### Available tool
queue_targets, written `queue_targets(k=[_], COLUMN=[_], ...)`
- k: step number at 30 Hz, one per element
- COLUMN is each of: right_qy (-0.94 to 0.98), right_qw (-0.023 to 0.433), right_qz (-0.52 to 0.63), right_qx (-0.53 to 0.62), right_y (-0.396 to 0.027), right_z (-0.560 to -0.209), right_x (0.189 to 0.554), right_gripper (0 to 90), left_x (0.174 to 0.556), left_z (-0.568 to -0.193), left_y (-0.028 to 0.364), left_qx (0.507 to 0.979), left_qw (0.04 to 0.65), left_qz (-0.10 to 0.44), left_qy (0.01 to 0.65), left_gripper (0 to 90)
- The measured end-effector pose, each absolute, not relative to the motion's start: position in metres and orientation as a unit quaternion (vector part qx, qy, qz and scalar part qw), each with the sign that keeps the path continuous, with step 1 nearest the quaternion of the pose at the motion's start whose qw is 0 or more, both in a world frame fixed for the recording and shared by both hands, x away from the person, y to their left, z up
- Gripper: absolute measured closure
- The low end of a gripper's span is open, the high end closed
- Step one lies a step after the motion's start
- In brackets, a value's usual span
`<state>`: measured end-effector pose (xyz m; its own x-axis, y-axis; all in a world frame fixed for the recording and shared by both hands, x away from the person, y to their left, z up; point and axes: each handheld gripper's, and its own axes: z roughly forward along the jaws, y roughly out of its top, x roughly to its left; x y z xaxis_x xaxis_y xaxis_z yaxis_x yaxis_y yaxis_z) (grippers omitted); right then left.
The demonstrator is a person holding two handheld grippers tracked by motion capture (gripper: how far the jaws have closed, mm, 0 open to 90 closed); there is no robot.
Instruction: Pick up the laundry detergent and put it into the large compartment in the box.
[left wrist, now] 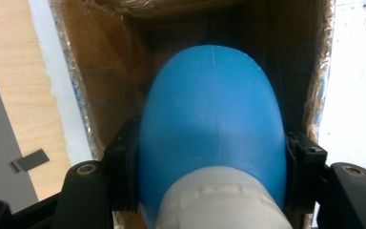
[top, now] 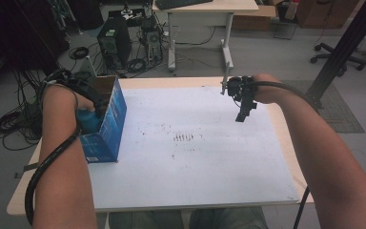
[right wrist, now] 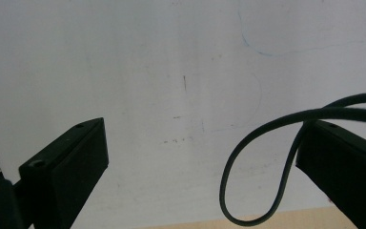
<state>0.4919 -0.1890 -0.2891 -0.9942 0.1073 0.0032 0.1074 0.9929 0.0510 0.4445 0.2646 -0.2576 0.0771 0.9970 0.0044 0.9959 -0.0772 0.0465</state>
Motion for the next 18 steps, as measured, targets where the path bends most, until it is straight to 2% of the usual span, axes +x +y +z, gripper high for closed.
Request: queue_targets(k=[18], right_qy=[-0.998], right_qw=[0.002], right_qz=[-0.027], right_qx=[-0.056], right_y=[-0.197], right_z=[-0.293], right_x=[0.491], right_gripper=[3.1], left_x=[0.445], left_z=[-0.271], left_y=[0.263], left_qx=[0.734], left_qw=[0.011], left_qz=[0.018], left_qy=[0.679], left_gripper=[37.7])
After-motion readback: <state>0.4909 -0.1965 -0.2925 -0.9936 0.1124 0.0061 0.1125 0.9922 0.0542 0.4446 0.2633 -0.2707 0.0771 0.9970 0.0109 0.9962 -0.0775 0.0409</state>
